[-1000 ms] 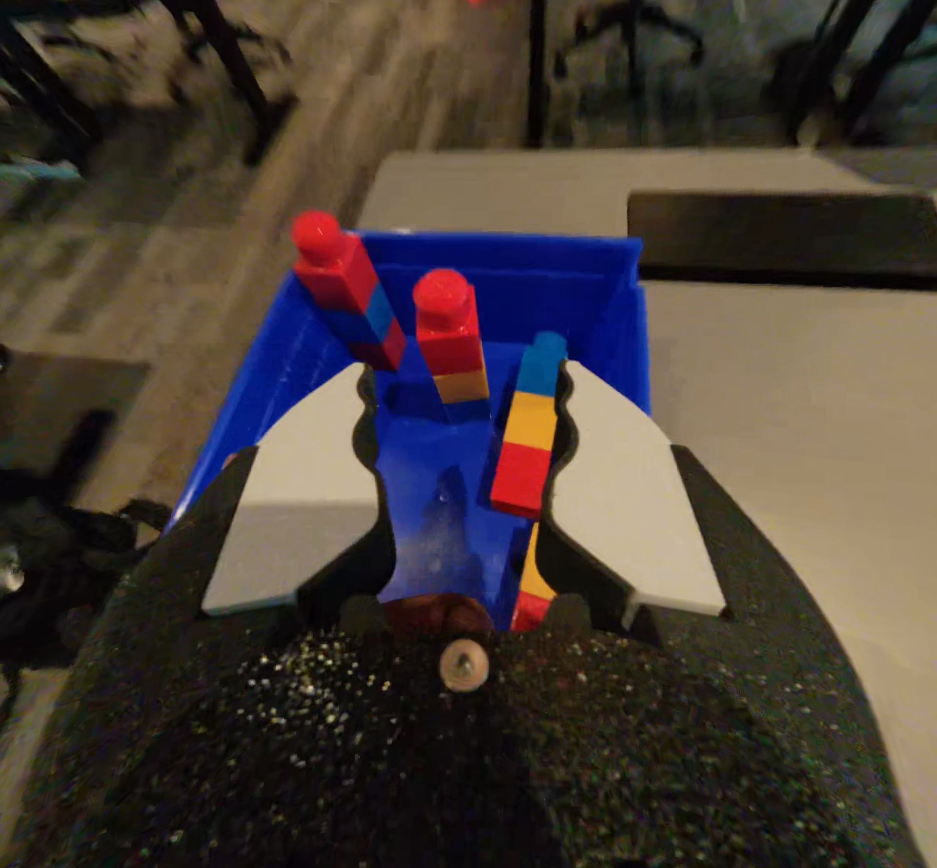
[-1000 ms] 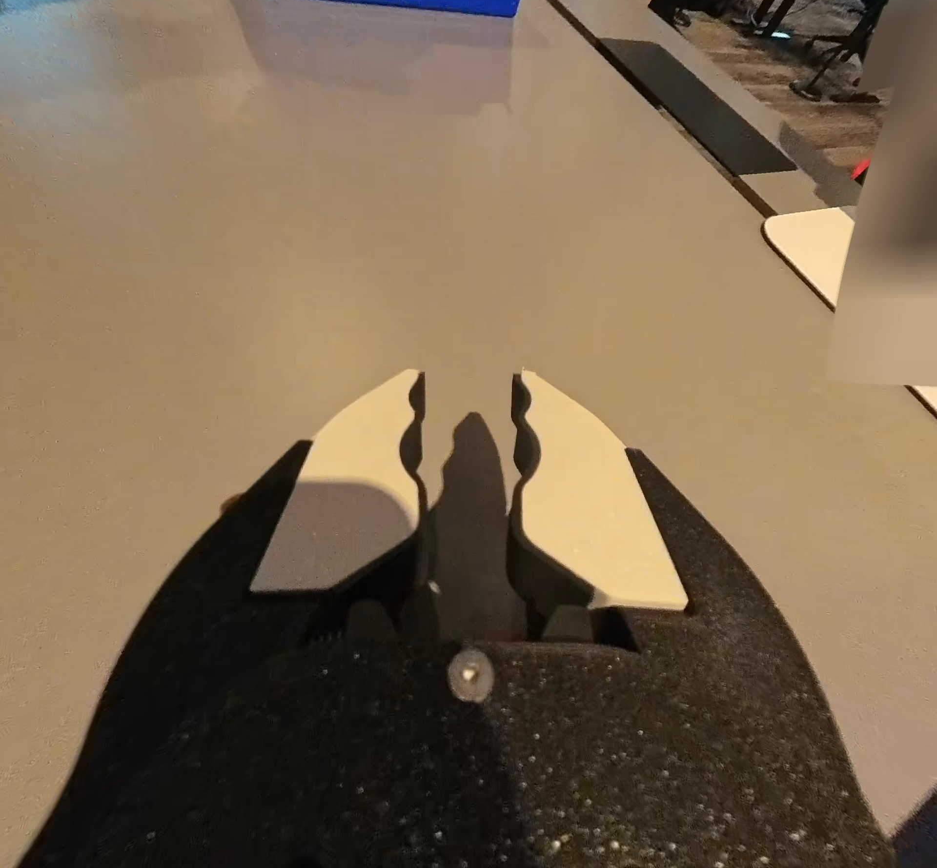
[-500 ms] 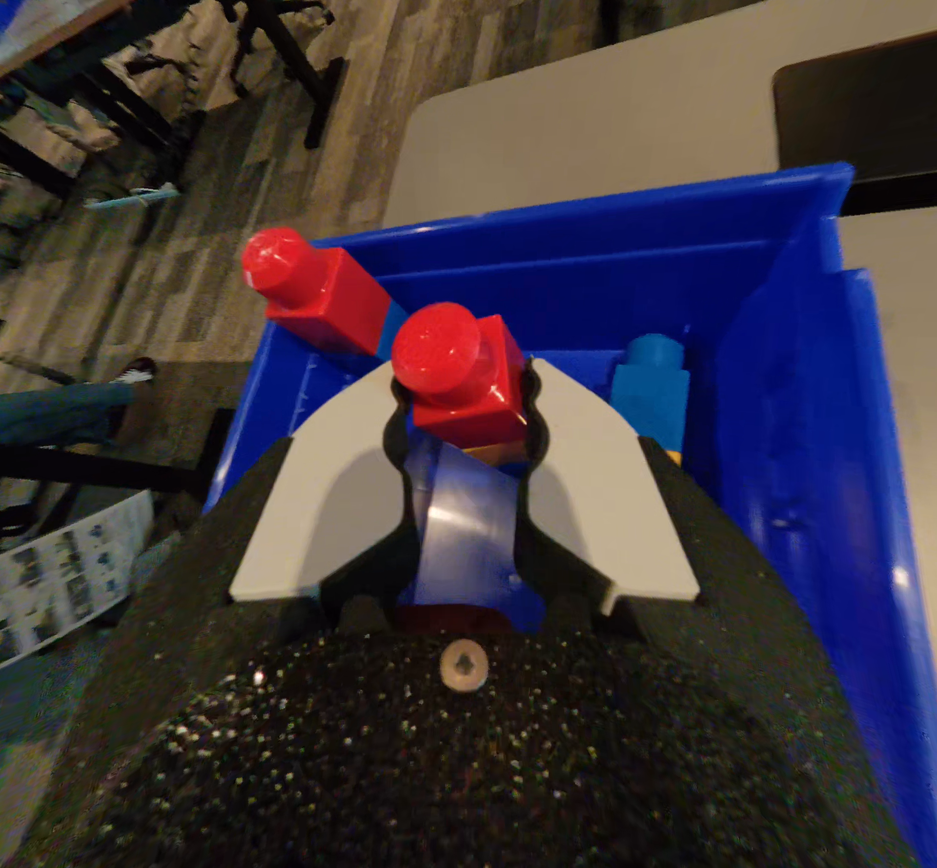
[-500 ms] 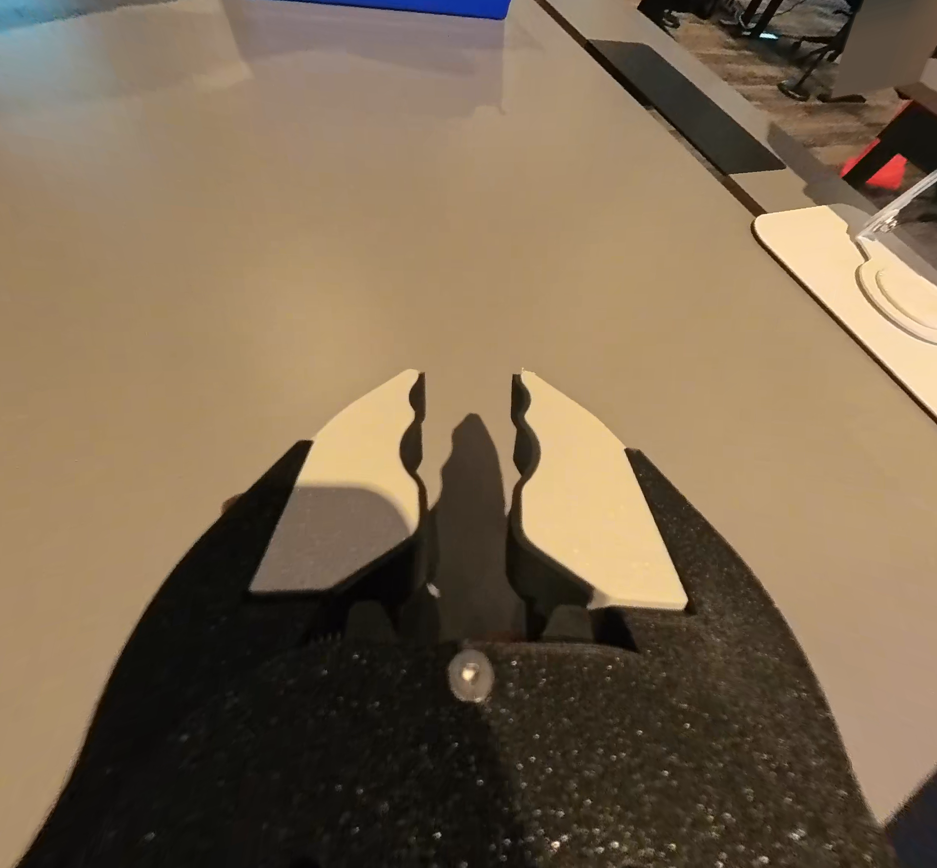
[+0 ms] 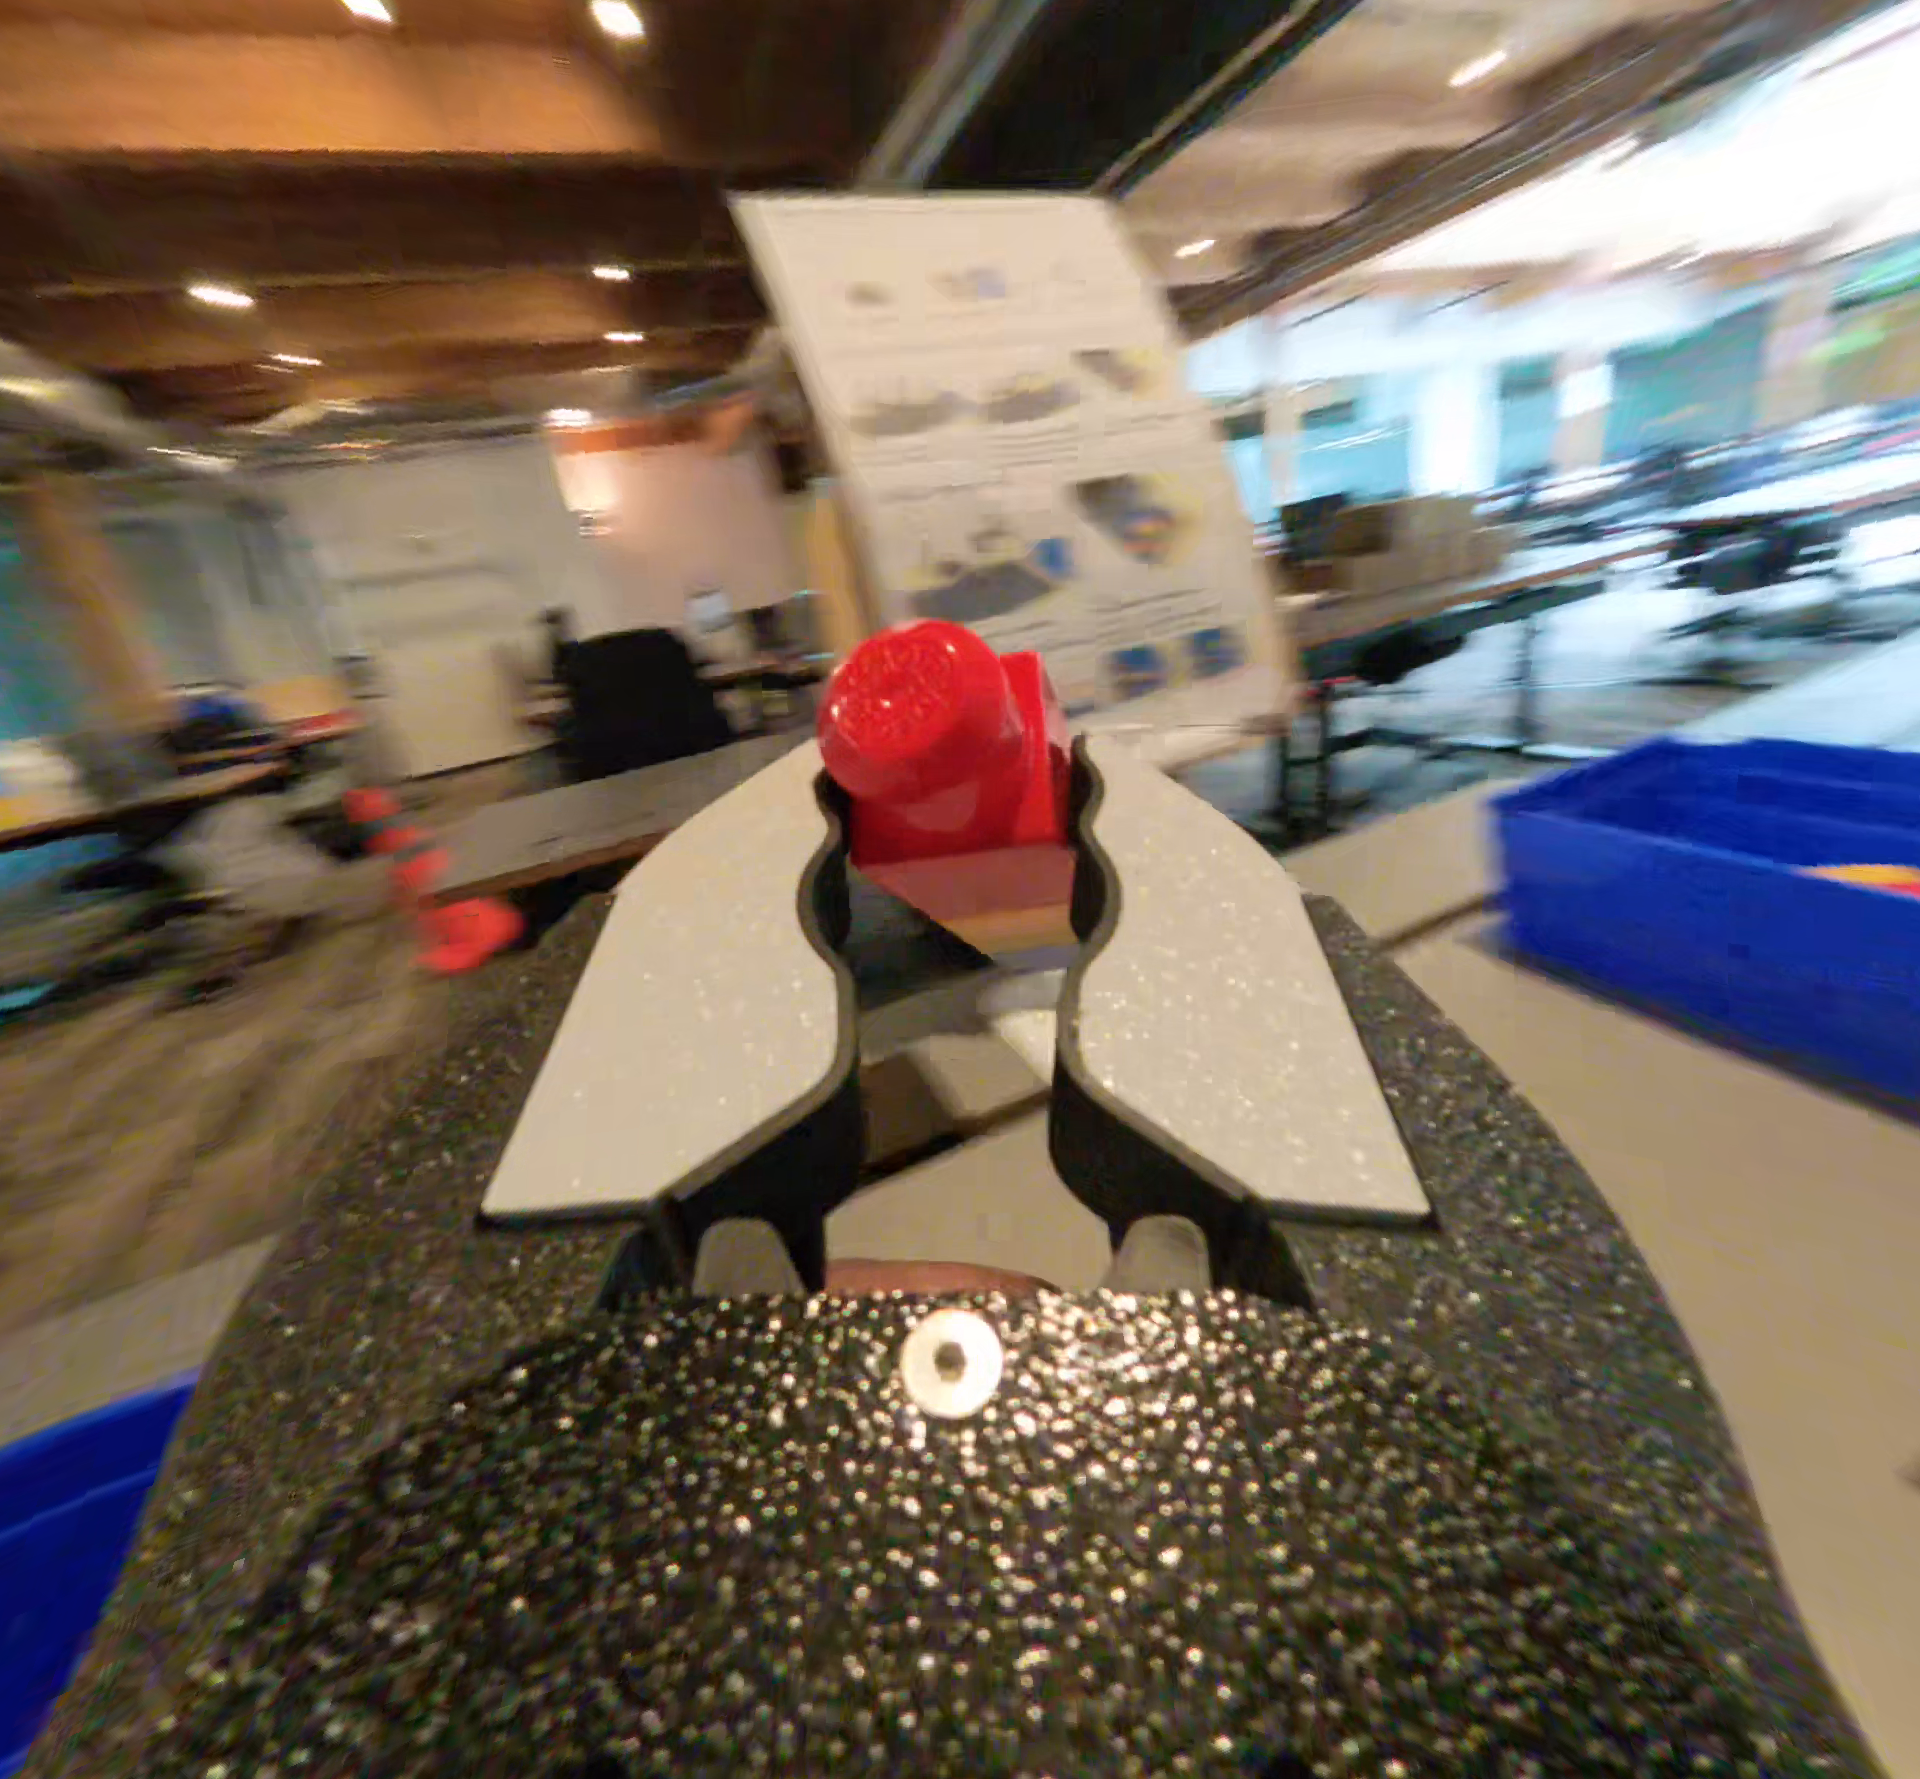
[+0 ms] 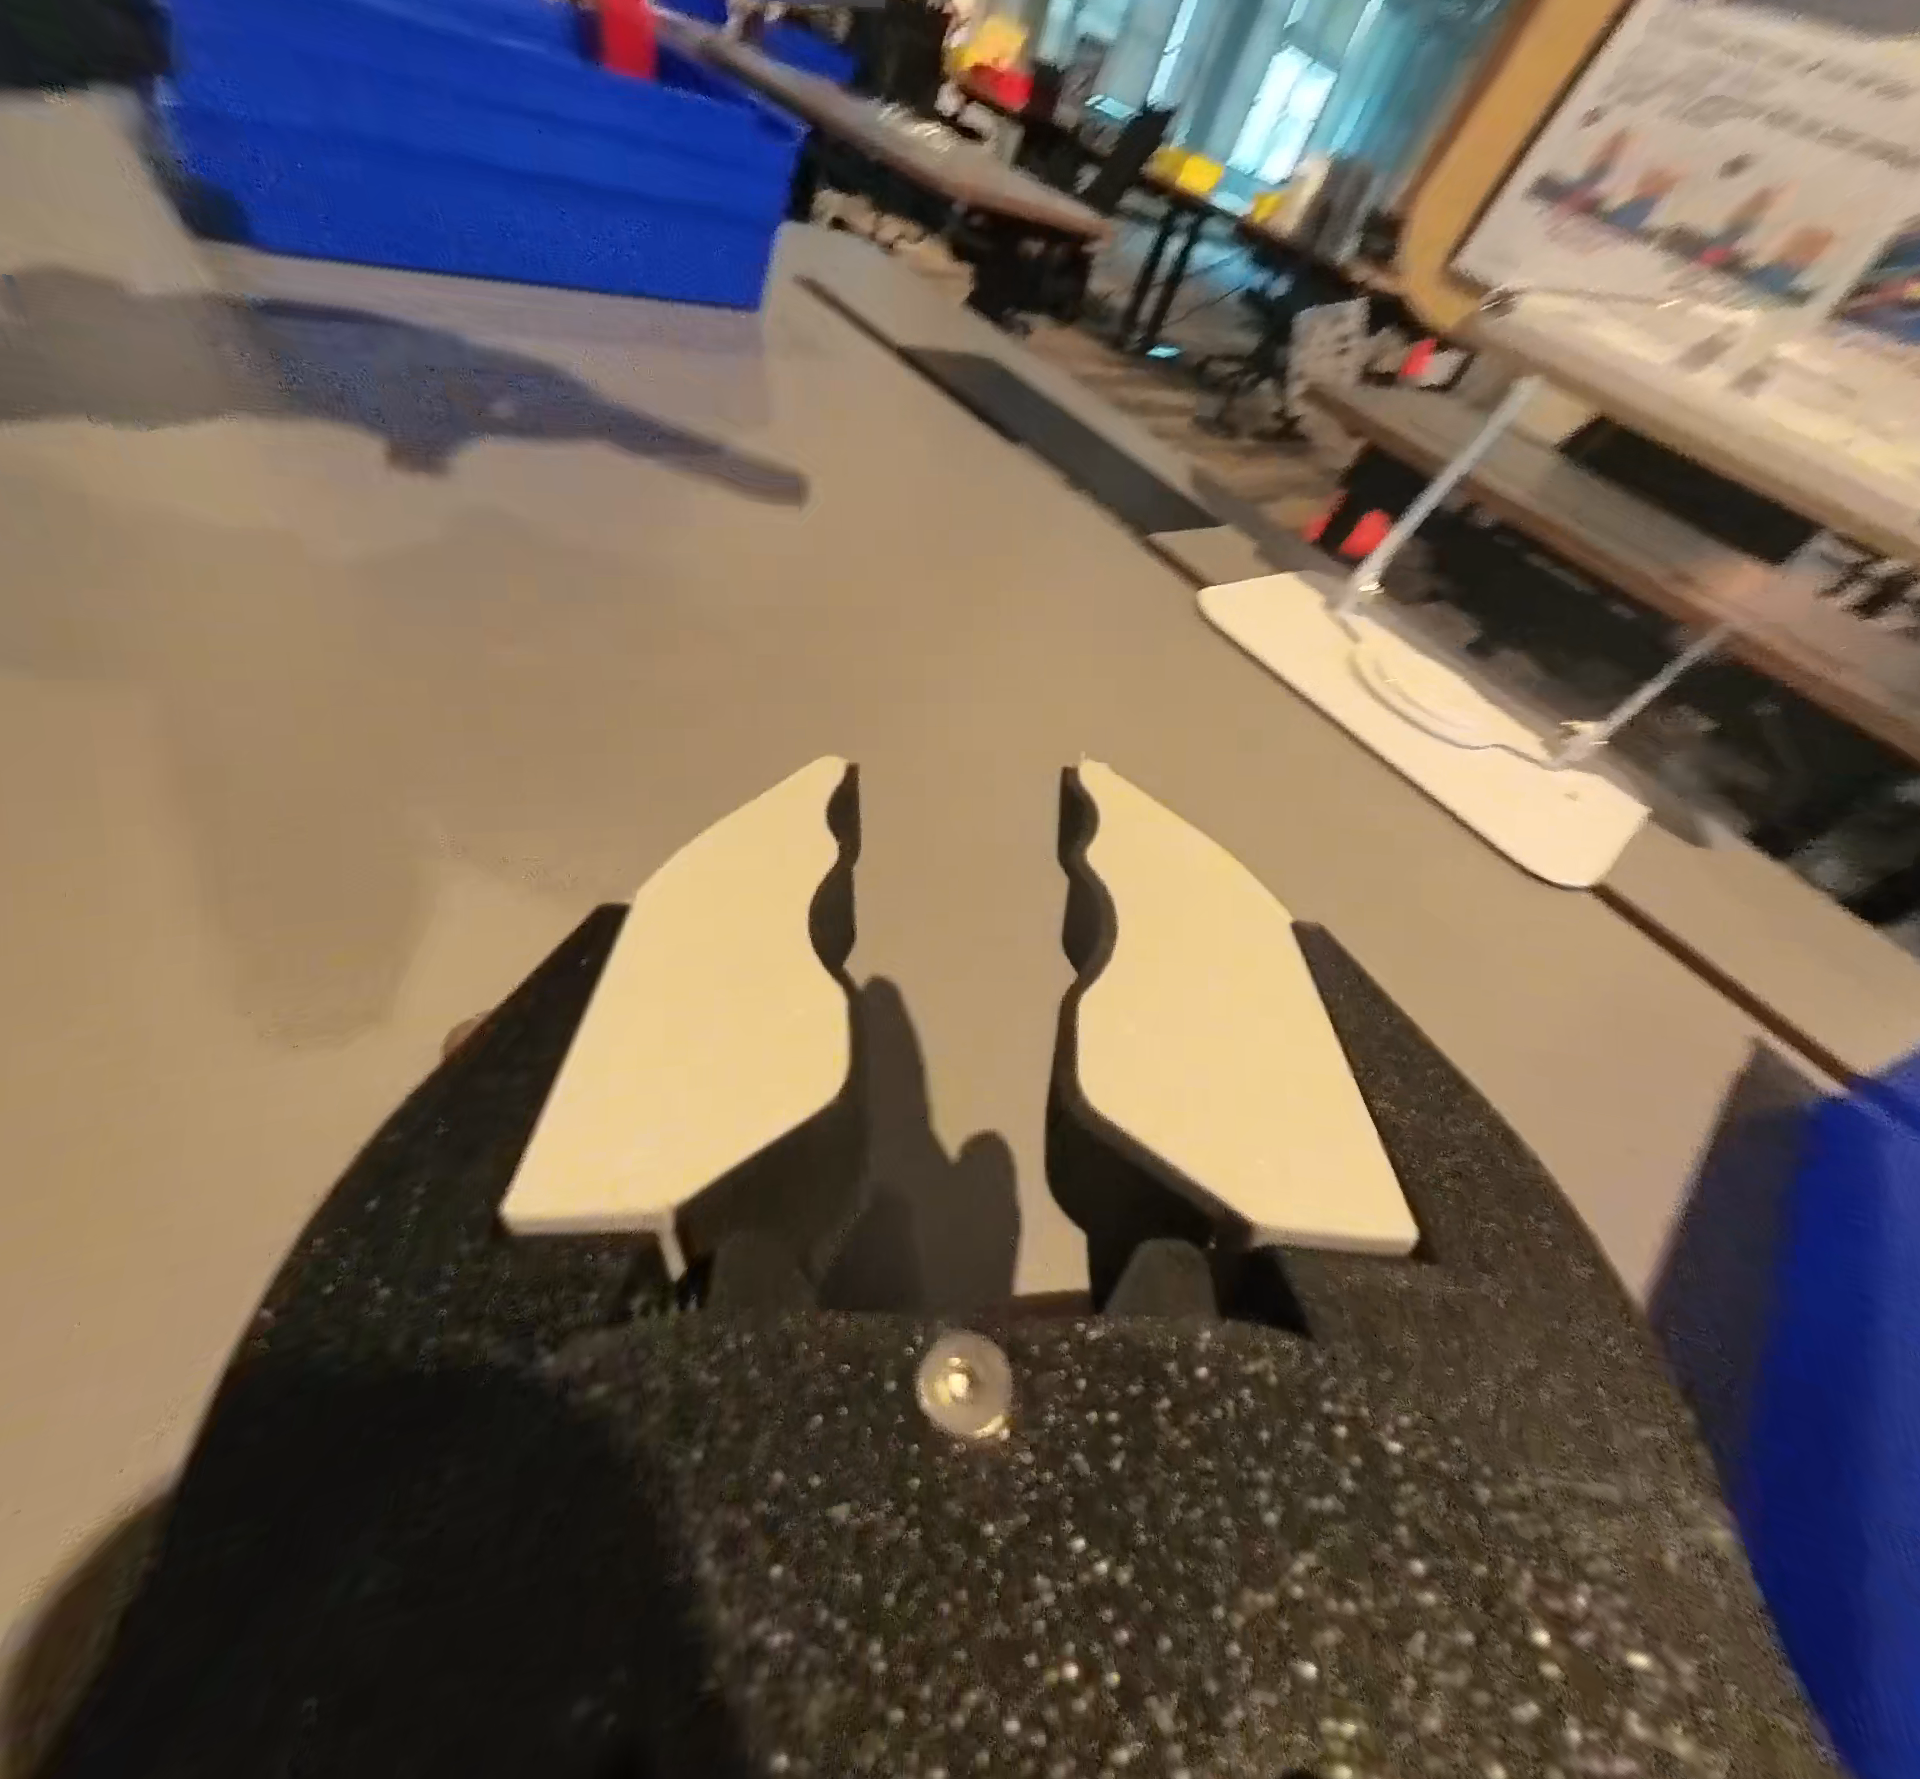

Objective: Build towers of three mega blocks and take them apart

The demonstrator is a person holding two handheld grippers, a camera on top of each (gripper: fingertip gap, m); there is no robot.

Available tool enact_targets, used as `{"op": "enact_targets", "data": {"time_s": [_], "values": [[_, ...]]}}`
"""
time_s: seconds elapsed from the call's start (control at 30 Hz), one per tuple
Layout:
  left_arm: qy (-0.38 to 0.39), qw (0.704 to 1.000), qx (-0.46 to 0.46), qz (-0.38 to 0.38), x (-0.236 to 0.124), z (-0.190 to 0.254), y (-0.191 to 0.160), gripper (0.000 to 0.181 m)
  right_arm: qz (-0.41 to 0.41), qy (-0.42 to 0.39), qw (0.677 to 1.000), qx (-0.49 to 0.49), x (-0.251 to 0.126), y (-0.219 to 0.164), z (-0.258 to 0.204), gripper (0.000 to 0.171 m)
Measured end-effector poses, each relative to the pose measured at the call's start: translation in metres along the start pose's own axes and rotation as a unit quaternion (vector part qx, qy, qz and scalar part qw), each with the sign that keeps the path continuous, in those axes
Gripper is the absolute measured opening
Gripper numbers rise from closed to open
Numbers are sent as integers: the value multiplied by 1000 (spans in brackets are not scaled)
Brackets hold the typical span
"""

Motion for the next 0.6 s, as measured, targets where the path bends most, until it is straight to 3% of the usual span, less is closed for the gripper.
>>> {"op": "enact_targets", "data": {"time_s": [0.1,0.2,0.43,0.6], "values": [[-78,995,-62,1,17,87,-45,39,7,-66,997,-50,-5,-2,3,42],[-136,985,-95,-40,26,140,-73,39,8,-78,993,-83,-6,-1,2,51],[-196,969,-113,-96,21,192,-94,39,-23,-69,991,-109,2,-5,-6,68],[-240,956,-133,-103,22,201,-96,38,-59,-87,986,-128,7,-10,-4,70]]}}
Point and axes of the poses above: each gripper's, where its closed fingertips meet, x out along the fingers, y out of its top, z = x × y across the jaws, the point moved 9 cm from there along -x, back along the fingers, and after that the axes turned 4 degrees about -y, right-handed, at the moved point
